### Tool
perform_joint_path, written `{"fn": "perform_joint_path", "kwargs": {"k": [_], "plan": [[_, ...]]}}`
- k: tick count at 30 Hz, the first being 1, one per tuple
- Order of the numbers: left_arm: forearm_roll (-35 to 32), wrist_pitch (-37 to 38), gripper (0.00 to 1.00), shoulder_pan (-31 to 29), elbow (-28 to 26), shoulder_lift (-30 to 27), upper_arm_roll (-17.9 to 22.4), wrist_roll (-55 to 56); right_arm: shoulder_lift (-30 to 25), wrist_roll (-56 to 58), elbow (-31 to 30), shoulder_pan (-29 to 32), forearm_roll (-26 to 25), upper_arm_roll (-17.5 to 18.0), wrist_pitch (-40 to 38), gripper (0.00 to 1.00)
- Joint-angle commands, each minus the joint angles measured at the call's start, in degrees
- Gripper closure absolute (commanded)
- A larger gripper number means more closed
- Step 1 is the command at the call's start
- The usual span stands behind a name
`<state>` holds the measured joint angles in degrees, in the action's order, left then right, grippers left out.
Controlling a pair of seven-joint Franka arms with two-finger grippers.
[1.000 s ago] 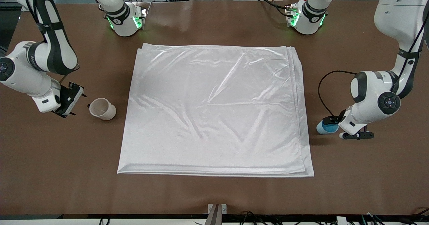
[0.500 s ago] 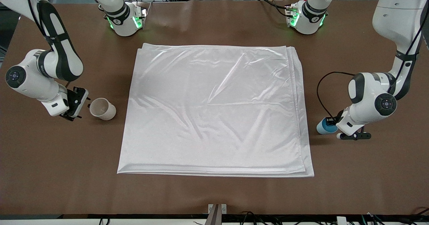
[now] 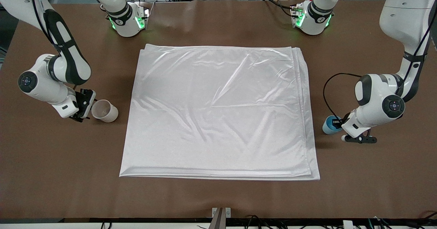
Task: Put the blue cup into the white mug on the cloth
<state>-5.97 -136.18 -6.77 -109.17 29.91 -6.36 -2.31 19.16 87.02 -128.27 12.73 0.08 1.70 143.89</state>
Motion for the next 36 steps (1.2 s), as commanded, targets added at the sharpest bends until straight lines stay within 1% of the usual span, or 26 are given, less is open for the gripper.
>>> {"fn": "perform_joint_path", "kwargs": {"k": [1, 3, 9, 11, 13, 16, 19, 21, 24, 29, 33, 36], "plan": [[-1.7, 2.4, 1.00, 0.6, 2.4, -2.1, -0.8, -1.1, 0.3, 1.5, -0.5, 0.9, -0.4, 0.5, 1.0, 0.01], [-1.5, 7.7, 1.00, 1.9, 3.9, -3.4, -1.3, -0.7, 0.3, 1.5, -0.5, 1.0, -0.4, 0.5, 1.0, 0.03], [-0.9, 20.5, 1.00, 2.4, 11.8, -7.1, -1.8, -0.5, 0.3, 2.5, -0.5, 0.9, -0.5, 0.5, 1.0, 0.31], [-0.9, 24.1, 1.00, 2.2, 14.0, -8.4, -2.1, -0.7, 0.2, 3.8, -0.4, 1.0, -0.5, 0.5, 1.0, 0.38], [-0.8, 26.8, 1.00, 2.2, 15.6, -10.3, -2.6, -0.9, 0.3, 4.6, -0.4, 1.6, -0.5, 0.5, 1.0, 0.43], [-1.0, 28.8, 1.00, 2.2, 16.4, -13.1, -3.6, -1.0, 0.3, 4.9, -0.5, 2.1, -0.5, 0.5, 1.0, 0.48], [-1.2, 29.5, 1.00, 2.2, 16.4, -16.0, -4.4, -1.1, 0.2, 5.7, -0.4, 2.2, -0.5, 0.5, 1.0, 0.51], [-1.0, 30.7, 1.00, 2.3, 16.4, -17.2, -5.3, -1.0, 0.1, 6.1, -0.4, 2.3, -0.5, 0.5, 1.0, 0.56], [-0.9, 31.5, 1.00, 2.2, 17.2, -17.6, -6.0, -0.9, 0.0, 6.4, -0.5, 2.2, -0.5, 0.6, 1.0, 0.61], [-0.7, 33.5, 1.00, 1.9, 18.6, -17.4, -5.9, -1.1, -0.1, 7.5, -0.5, 2.2, -0.4, 0.6, 0.8, 0.78], [-0.6, 33.6, 1.00, 2.1, 18.5, -17.3, -5.9, -1.1, -0.3, 8.4, -0.4, 2.3, -0.4, 0.7, 0.5, 0.84], [-0.6, 33.9, 1.00, 2.3, 18.5, -17.4, -6.0, -1.1, -0.6, 8.9, -0.4, 2.3, -0.4, 0.7, 0.3, 0.92]]}}
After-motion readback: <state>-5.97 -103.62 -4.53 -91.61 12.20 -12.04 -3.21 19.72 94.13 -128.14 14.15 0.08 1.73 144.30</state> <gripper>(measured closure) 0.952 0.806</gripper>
